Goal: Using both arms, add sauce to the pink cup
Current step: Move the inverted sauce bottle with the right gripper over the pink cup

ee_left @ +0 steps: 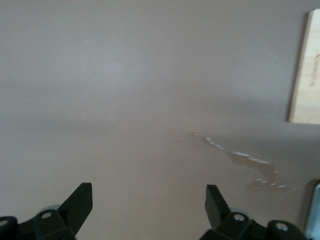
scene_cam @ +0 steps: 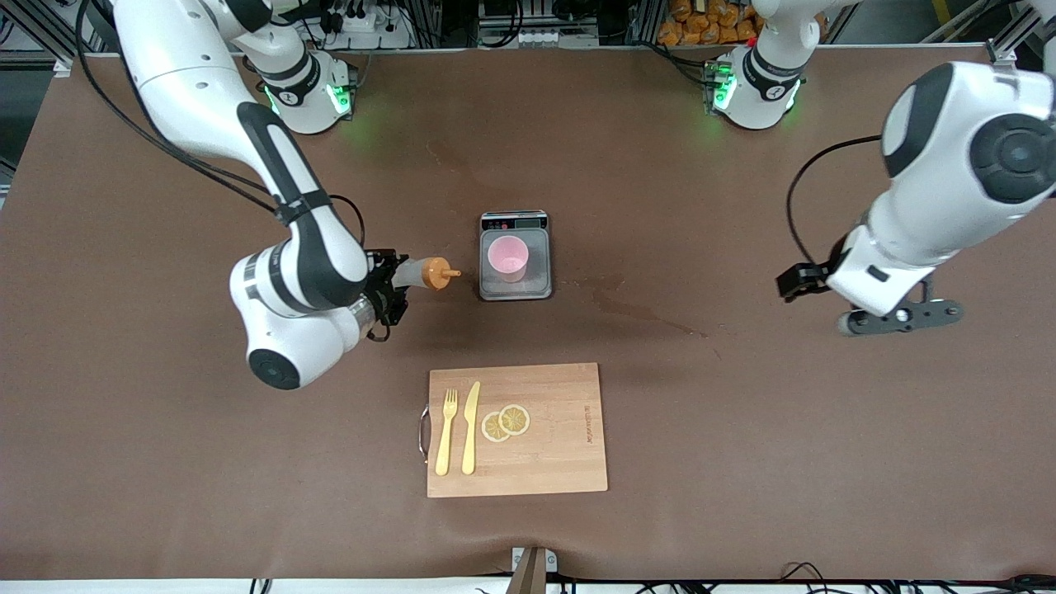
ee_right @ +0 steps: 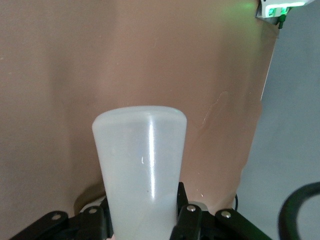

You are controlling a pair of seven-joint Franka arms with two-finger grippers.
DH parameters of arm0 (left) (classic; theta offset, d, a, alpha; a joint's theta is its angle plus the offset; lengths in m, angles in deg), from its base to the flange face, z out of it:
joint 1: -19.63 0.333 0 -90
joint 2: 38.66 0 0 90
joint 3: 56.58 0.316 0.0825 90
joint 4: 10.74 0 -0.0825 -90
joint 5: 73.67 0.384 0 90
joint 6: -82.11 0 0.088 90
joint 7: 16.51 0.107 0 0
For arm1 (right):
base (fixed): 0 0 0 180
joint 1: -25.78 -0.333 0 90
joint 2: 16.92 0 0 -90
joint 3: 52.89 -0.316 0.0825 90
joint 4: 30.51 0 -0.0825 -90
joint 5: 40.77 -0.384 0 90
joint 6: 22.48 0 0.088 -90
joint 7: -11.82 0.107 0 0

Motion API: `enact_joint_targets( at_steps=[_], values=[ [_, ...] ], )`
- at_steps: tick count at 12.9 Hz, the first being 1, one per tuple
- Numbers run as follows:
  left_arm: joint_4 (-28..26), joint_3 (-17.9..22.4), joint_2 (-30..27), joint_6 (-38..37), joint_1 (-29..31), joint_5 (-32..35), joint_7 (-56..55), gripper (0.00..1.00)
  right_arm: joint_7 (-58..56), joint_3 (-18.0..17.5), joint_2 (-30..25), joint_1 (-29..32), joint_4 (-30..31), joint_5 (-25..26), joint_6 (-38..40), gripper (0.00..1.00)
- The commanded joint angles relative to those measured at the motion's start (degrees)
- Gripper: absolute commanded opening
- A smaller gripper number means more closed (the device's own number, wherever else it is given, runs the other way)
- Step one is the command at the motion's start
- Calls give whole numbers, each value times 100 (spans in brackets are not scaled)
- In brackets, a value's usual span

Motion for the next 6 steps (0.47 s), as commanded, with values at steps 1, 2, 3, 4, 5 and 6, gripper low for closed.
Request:
enact_joint_targets(
  at_steps=[1,2,3,4,5,6],
  values=[
    [-94,-44,-386,-191,364,-9,589,100,412,44,-138,-304,9,252,58,46],
    [-94,-44,-457,-191,470,-9,773,100,447,44,-138,-357,18,253,84,46],
    [-86,-44,-501,-244,584,-18,906,100,735,53,-138,-462,10,262,84,46],
    [-25,-44,-527,-314,672,-18,1011,100,929,44,-138,-550,9,375,84,46],
    [124,-35,-519,-488,682,-53,1056,100,957,44,-129,-594,9,472,84,46],
    [317,-35,-502,-716,682,-88,1056,100,984,53,-103,-621,9,490,84,46]
  ],
)
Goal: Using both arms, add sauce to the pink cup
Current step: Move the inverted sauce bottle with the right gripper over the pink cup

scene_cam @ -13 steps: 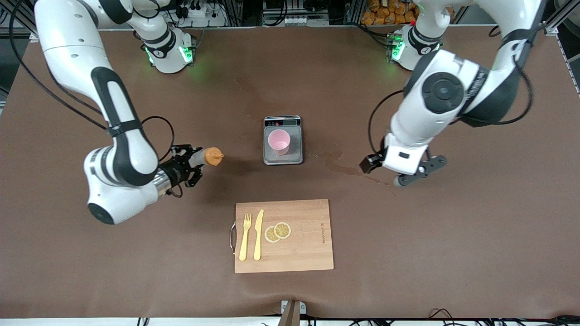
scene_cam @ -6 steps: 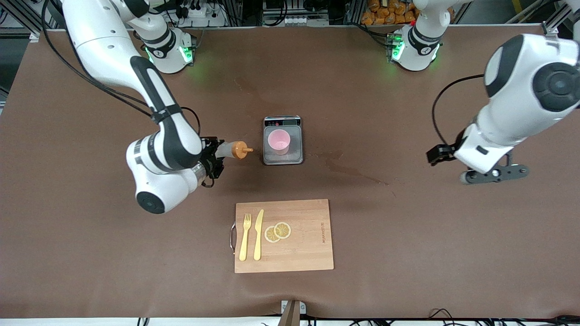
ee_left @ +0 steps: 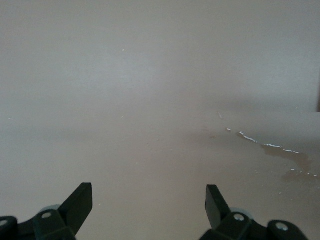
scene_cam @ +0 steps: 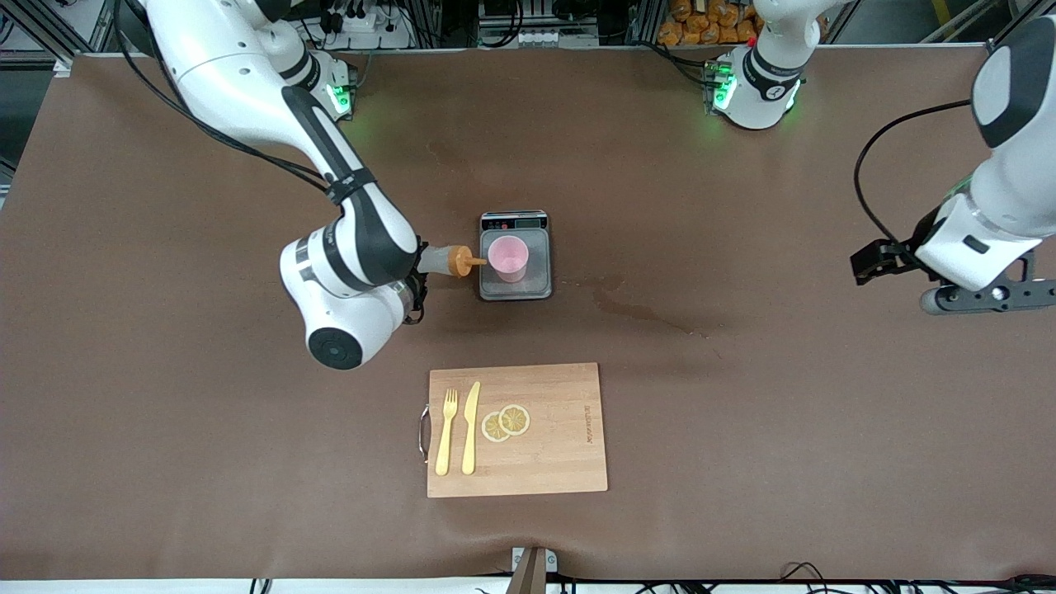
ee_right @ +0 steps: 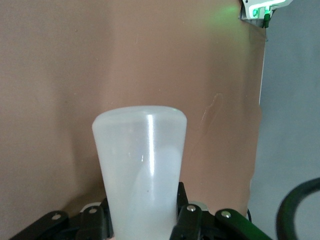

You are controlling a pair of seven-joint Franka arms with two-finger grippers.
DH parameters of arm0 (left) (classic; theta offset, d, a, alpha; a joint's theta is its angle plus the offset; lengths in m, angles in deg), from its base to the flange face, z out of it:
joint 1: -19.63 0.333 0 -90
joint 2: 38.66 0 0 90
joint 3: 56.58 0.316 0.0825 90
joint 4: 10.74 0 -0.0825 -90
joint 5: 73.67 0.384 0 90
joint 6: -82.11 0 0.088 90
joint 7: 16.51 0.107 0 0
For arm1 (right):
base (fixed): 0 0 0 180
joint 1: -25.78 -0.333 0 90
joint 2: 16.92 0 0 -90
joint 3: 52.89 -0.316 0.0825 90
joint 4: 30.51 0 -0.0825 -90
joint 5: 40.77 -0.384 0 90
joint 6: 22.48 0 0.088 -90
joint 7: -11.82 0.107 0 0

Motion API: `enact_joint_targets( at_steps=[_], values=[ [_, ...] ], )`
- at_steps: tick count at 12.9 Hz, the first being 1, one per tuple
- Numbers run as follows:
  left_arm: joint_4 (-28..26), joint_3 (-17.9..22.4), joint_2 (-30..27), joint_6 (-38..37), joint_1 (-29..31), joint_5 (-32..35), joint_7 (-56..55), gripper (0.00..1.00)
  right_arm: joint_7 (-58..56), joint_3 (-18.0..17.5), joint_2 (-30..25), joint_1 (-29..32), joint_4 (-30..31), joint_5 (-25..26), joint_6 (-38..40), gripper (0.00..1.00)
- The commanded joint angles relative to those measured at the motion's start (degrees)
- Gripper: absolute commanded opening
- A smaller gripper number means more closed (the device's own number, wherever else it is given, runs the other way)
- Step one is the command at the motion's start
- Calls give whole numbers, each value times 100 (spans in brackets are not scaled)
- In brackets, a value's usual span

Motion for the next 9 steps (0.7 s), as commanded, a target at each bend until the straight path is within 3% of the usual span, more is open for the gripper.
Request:
enact_joint_targets(
  at_steps=[1,9],
  values=[
    [361,-33,-81,-525,47,-139,118,100,340,51,-94,-154,11,178,83,46],
    [933,-42,-98,-1316,118,-166,118,100,1246,51,-59,-471,2,723,390,43]
  ],
)
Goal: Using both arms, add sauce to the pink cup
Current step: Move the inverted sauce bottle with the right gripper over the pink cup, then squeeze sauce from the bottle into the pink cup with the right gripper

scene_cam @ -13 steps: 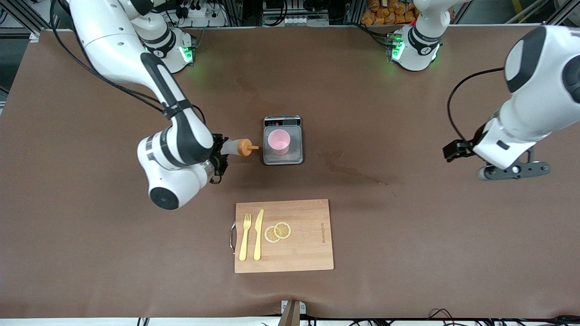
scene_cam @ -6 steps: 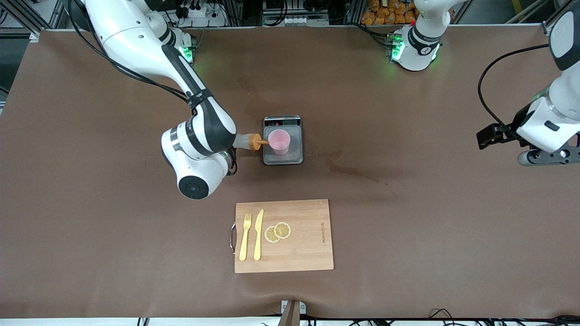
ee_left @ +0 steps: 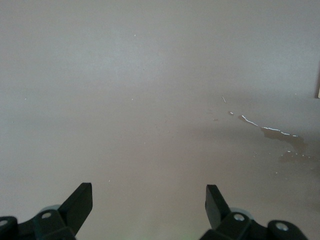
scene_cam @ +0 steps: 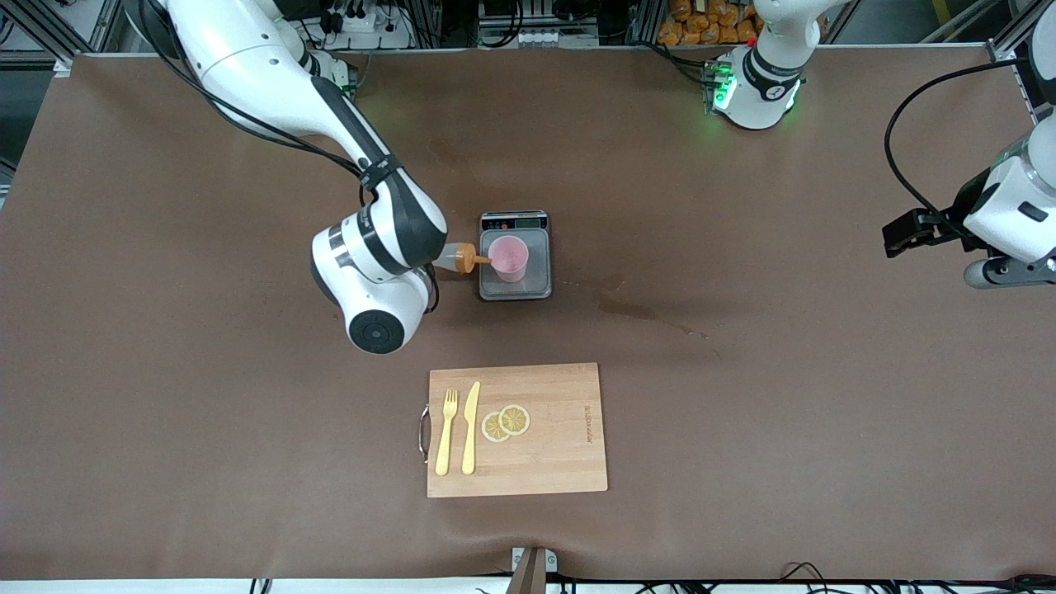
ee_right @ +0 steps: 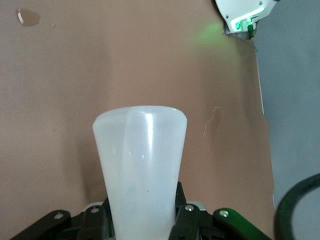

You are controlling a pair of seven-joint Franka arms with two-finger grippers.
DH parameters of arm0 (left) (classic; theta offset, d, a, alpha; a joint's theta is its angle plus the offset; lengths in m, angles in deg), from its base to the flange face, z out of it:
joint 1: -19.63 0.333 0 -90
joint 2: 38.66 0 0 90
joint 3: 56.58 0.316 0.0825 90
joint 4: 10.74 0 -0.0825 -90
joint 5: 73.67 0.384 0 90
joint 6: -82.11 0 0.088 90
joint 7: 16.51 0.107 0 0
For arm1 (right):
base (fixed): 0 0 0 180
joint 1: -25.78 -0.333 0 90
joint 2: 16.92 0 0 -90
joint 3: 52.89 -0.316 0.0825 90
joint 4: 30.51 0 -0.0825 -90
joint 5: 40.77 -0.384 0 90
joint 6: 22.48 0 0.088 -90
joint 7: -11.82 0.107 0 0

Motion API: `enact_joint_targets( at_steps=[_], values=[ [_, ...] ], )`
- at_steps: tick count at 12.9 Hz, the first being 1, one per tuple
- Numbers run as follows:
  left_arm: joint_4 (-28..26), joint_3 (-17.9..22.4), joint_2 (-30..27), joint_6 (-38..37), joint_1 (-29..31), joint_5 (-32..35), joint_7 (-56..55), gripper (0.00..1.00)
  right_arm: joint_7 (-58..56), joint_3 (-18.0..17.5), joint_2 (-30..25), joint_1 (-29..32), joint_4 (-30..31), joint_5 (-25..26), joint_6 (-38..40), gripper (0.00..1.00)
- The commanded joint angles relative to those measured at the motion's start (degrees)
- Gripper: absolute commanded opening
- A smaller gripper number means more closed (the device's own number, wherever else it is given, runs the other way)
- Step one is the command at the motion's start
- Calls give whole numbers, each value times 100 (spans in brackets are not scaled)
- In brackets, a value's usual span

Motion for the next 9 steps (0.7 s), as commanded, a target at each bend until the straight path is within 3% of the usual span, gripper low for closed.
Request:
enact_joint_targets(
  at_steps=[1,9],
  values=[
    [234,-37,-71,-342,73,-117,95,100,302,49,-71,-128,-91,133,316,43],
    [137,68,-291,-430,205,-679,-10,100,856,66,70,-444,-496,352,844,43]
  ],
)
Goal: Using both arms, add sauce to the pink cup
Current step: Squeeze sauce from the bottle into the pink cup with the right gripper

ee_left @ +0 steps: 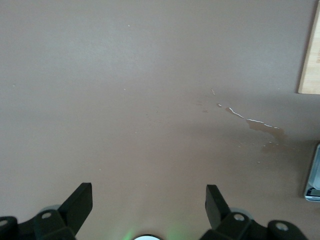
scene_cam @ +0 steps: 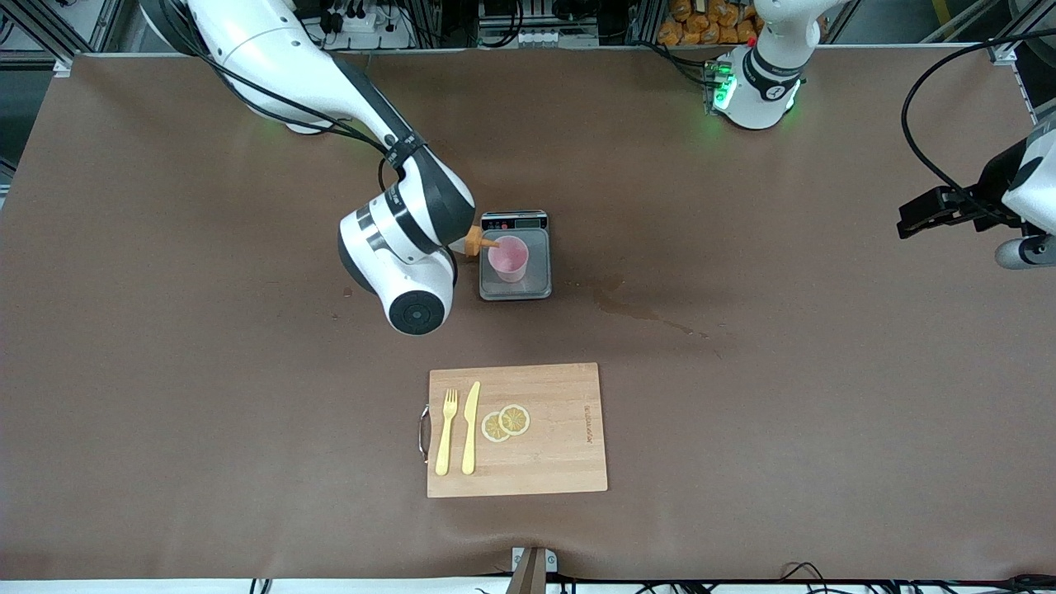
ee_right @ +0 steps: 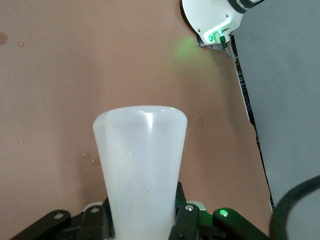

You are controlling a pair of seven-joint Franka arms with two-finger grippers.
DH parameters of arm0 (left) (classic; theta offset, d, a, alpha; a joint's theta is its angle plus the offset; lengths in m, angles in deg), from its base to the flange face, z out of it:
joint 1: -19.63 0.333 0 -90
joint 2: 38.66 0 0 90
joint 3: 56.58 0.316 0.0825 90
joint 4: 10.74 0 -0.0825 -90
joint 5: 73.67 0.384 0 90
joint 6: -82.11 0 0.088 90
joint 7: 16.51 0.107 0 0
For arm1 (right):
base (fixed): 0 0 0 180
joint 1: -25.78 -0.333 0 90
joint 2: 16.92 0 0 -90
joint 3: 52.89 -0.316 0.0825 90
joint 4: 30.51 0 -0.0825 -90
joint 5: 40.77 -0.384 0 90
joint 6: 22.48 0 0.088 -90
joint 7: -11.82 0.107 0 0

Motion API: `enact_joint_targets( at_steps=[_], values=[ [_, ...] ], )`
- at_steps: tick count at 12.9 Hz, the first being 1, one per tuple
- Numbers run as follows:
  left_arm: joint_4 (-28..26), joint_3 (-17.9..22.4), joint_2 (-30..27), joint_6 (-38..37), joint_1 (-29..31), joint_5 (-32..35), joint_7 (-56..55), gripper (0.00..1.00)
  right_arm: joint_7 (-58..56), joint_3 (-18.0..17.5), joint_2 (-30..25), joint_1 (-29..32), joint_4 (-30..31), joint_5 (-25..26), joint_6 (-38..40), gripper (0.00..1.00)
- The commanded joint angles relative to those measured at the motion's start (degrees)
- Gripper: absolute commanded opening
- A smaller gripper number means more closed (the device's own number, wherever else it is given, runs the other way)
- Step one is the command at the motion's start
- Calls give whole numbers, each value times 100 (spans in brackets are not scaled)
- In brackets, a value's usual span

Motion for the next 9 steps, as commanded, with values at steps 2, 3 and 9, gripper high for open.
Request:
enact_joint_targets(
  at_steps=[2,3,9],
  values=[
    [-172,21,-205,-72,74,-266,-18,100,199,61,82,-130,-223,194,356,43],
    [-198,22,-214,-55,126,-327,-27,100,260,61,91,-122,-275,229,434,43],
    [-392,22,-197,297,232,-460,-27,100,463,70,293,-253,-689,396,909,43]
  ],
)
